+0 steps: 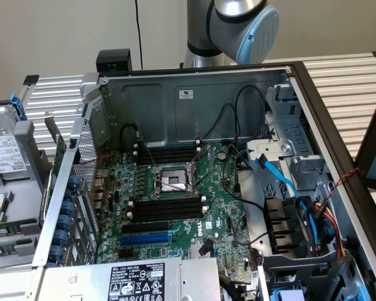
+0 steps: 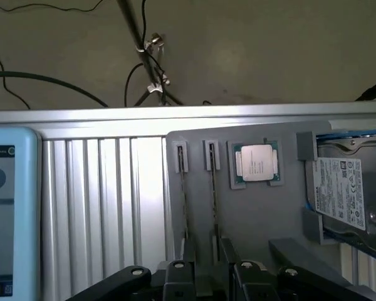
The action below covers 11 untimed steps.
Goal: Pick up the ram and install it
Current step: 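Pick up the ram and move it above insertion slot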
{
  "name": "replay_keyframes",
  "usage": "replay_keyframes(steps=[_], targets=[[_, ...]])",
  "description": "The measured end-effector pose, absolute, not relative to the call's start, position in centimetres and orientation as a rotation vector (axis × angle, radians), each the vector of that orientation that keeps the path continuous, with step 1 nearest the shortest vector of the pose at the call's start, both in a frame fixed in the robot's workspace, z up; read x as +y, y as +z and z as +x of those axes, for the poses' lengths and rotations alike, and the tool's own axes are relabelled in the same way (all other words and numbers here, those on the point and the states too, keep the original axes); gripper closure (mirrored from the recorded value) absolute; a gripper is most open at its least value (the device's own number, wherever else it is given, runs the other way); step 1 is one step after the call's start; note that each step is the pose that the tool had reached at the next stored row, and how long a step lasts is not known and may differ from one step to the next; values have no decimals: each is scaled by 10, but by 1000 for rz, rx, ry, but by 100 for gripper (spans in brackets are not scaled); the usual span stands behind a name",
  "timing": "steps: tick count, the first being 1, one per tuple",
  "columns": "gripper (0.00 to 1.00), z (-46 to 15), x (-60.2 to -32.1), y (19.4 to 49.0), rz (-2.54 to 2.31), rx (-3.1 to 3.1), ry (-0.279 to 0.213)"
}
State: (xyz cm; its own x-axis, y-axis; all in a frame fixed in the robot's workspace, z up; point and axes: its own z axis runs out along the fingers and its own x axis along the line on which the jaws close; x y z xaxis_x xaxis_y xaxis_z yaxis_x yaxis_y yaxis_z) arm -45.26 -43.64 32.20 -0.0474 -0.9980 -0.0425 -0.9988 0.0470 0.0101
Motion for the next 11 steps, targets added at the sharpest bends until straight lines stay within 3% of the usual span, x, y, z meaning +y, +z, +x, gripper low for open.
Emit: replay_keyframes(steps=[11], targets=[[69,-453,-437,302,-2152,2256,57]])
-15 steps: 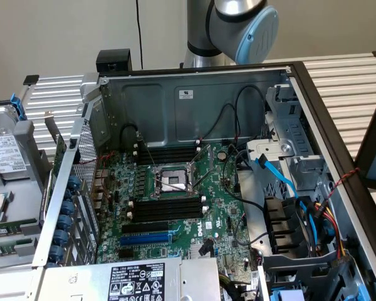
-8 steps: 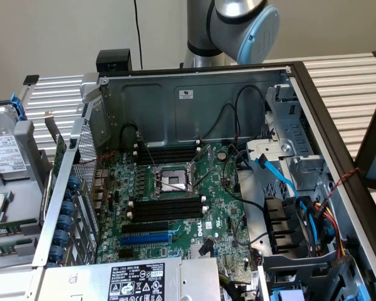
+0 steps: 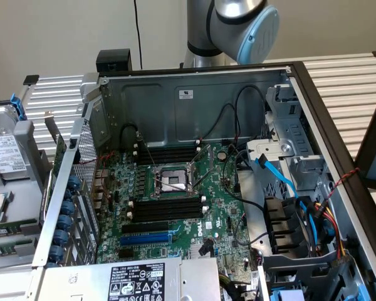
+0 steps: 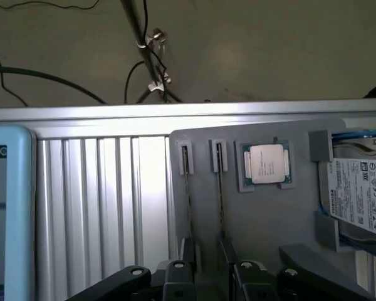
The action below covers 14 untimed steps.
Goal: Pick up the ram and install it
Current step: 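Pick up the ram and move it above insertion slot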
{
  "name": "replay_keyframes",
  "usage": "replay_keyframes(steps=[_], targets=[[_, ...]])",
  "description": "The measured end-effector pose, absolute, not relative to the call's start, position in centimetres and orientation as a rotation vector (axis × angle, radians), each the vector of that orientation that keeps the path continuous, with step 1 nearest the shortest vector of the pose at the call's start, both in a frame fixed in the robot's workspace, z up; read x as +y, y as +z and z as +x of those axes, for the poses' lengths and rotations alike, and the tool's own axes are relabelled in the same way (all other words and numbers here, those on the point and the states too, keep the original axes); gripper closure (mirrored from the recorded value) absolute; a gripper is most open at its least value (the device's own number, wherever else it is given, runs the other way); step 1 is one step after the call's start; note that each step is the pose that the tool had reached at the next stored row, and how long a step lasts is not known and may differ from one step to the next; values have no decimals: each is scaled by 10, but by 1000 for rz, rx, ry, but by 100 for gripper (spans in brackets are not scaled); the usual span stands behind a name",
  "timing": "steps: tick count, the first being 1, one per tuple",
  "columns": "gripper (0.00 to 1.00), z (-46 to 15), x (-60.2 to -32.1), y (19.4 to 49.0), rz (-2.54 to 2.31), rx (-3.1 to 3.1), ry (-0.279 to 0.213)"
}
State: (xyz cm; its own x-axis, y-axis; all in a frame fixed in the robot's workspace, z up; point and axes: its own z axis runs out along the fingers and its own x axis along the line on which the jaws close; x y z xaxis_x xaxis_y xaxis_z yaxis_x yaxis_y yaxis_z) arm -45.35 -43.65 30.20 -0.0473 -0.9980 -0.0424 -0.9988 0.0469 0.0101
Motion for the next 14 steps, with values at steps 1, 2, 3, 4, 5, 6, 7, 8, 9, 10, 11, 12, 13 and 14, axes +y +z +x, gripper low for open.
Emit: replay_keyframes(steps=[1,2,3,4,5,6,7,8,9,10,11,12,13,14], targets=[[69,-454,-435,300,-2152,2256,57],[69,-454,-433,298,-2152,2256,57],[69,-455,-432,297,-2152,2256,57],[69,-455,-430,295,-2152,2256,57],[69,-456,-429,293,-2152,2256,57],[69,-456,-429,291,-2152,2256,57],[69,-456,-429,289,-2152,2256,57],[69,-456,-429,287,-2152,2256,57],[69,-456,-429,286,-2152,2256,57],[69,-456,-429,284,-2152,2256,57],[69,-456,-429,282,-2152,2256,57],[69,-456,-429,280,-2152,2256,57],[69,-456,-429,278,-2152,2256,57],[69,-456,-429,277,-2152,2256,57]])
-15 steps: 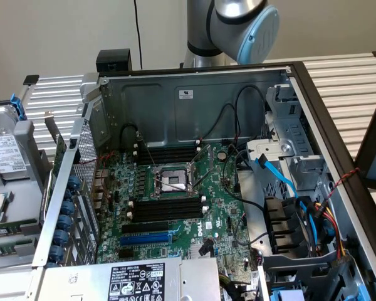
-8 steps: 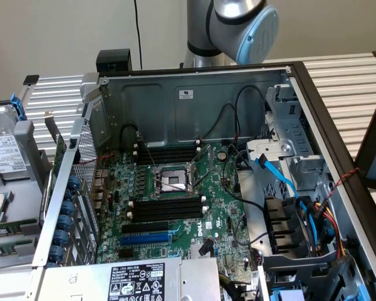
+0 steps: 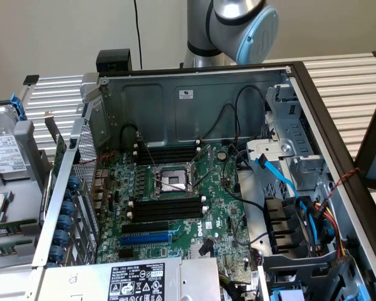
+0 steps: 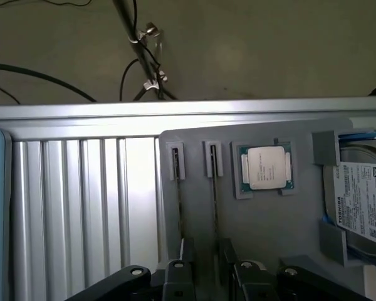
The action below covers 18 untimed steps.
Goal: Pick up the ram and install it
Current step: 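Pick up the ram and move it above insertion slot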
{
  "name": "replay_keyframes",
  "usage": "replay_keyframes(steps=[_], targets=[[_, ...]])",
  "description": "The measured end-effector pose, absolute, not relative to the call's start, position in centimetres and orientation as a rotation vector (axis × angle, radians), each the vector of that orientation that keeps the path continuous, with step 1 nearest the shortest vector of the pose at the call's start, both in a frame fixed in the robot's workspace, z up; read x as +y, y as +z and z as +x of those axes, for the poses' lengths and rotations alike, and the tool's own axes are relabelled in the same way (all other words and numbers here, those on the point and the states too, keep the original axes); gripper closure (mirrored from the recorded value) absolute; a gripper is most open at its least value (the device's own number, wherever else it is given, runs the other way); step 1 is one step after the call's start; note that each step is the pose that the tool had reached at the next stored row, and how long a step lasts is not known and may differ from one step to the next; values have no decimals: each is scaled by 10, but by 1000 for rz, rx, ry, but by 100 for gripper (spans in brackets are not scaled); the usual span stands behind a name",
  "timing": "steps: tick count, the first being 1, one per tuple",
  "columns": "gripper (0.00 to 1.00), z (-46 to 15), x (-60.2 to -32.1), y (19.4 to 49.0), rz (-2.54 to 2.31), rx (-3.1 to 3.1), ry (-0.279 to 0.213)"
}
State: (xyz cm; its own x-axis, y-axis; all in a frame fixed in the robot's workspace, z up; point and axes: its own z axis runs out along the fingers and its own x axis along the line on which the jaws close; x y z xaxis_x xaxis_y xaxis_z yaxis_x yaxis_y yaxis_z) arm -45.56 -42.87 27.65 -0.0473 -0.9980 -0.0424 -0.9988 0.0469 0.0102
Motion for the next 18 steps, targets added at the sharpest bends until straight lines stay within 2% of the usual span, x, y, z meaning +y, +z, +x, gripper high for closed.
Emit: replay_keyframes(steps=[18], targets=[[69,-456,-432,244,-2152,2256,57]])
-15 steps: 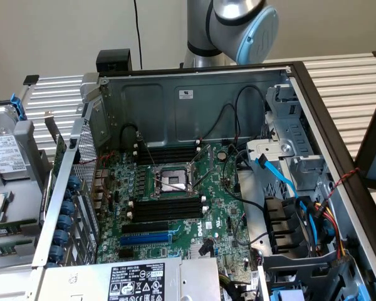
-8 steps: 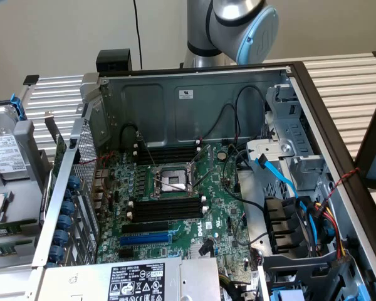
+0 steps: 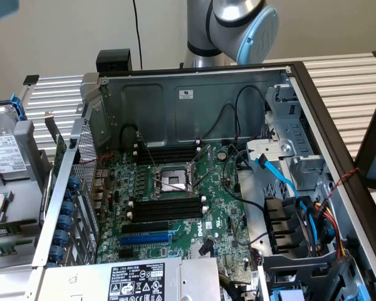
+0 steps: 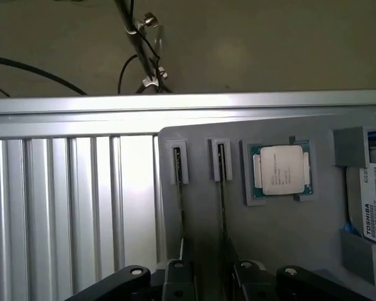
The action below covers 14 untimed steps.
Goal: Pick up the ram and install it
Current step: 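Pick up the ram and move it above insertion slot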
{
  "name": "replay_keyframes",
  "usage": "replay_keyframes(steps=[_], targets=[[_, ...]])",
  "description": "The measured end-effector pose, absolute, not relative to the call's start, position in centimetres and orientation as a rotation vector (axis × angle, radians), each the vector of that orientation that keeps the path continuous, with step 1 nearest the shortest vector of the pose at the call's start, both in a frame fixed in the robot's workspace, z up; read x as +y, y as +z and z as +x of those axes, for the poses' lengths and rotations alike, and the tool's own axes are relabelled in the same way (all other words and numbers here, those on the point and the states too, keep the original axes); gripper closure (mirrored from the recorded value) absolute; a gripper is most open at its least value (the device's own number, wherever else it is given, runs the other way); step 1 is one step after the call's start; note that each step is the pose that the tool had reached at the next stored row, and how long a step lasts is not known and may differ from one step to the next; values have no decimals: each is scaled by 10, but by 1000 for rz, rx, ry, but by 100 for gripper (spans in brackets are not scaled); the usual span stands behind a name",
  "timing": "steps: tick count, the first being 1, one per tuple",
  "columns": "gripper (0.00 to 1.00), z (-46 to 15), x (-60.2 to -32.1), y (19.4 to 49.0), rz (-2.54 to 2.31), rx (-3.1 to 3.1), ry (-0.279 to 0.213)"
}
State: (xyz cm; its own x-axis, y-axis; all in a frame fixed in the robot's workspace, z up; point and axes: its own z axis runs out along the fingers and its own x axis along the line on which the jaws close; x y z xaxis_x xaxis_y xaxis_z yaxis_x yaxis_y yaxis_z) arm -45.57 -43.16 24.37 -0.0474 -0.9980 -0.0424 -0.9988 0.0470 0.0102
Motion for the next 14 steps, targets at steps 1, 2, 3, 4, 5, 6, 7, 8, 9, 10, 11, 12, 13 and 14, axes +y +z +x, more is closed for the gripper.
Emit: replay_keyframes(steps=[1,2,3,4,5,6,7,8,9,10,11,12,13,14], targets=[[69,-456,-432,242,-2152,2256,57],[69,-456,-433,240,-2152,2256,57],[69,-456,-434,238,-2152,2256,57],[69,-456,-435,236,-2152,2256,57],[69,-456,-436,235,-2152,2256,57],[69,-456,-437,233,-2152,2256,57],[69,-456,-439,231,-2152,2256,57],[69,-456,-440,229,-2152,2256,57],[69,-456,-442,227,-2152,2256,57],[69,-456,-443,225,-2152,2256,57],[69,-456,-444,223,-2152,2255,57],[69,-456,-444,222,-2152,2256,57],[69,-456,-444,222,-2152,2256,56],[69,-456,-444,222,-2152,2256,56]])
